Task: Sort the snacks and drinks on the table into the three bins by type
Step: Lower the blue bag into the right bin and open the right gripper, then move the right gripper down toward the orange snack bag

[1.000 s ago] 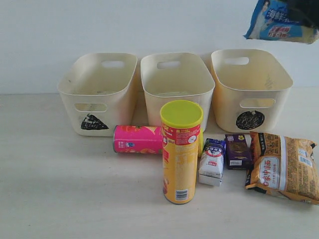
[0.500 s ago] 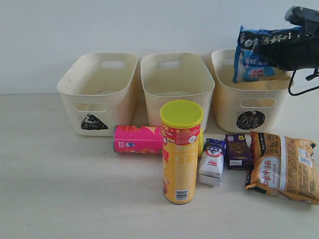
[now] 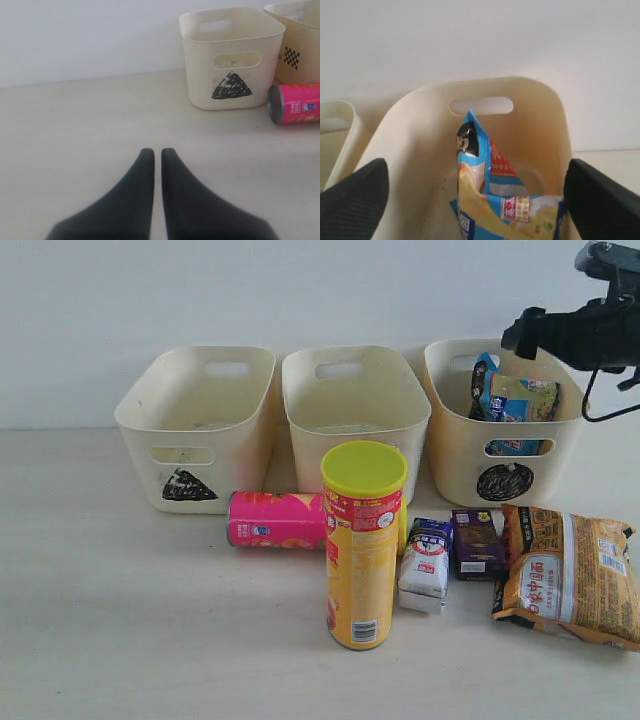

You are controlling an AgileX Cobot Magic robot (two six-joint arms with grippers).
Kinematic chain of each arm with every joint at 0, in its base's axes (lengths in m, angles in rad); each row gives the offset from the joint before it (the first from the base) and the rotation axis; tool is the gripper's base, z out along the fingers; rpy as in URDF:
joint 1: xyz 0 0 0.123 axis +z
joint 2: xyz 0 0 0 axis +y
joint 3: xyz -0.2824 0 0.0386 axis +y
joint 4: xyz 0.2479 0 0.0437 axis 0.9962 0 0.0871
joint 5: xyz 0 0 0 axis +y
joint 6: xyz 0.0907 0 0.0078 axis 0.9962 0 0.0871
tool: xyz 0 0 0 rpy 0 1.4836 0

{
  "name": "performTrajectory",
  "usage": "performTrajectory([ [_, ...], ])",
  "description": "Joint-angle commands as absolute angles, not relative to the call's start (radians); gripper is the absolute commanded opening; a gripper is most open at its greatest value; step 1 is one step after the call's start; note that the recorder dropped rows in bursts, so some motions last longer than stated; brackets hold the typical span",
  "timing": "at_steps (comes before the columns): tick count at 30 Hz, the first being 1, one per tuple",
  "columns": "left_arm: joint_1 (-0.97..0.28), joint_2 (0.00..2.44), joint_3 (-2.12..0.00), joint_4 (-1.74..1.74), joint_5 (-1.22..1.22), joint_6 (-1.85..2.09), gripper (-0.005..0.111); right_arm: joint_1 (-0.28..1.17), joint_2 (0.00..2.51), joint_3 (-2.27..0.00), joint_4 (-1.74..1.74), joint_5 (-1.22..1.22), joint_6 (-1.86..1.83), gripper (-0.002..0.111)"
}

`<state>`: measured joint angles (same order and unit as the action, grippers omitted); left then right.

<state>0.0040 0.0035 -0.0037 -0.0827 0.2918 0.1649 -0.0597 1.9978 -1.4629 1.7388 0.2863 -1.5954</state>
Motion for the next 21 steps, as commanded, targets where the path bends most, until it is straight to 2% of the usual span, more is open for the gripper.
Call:
performTrajectory([
  [1, 0.002, 0.000, 0.000, -0.085, 0.292, 0.165, 0.004, -0.060, 1.908, -1.468, 1.744, 0.202, -1.605, 0.082],
  [4, 0.002, 0.000, 0.000, -0.085, 0.292, 0.165, 0.004, -0.060, 1.845, -1.468, 1.744, 0.166, -1.605, 0.063],
  [10, 0.002, 0.000, 0.000, -0.085, 0.292, 0.165, 0.004, -0.060, 1.749, -1.466, 1.720, 0.158, -1.595, 0.004],
  [11, 0.002, 0.000, 0.000, -0.085, 0.292, 0.165, 0.004, -0.060, 1.735, -1.462, 1.699, 0.160, -1.579, 0.000],
  [17, 0.002, 0.000, 0.000, -0.085, 0.292, 0.165, 0.004, -0.060, 1.674, -1.396, 1.534, 0.097, -1.550, 0.000],
  [21, 0.002, 0.000, 0.000, -0.085, 0.292, 0.165, 0.004, -0.060, 1.636, -1.300, 1.524, -0.077, -1.565, 0.000],
])
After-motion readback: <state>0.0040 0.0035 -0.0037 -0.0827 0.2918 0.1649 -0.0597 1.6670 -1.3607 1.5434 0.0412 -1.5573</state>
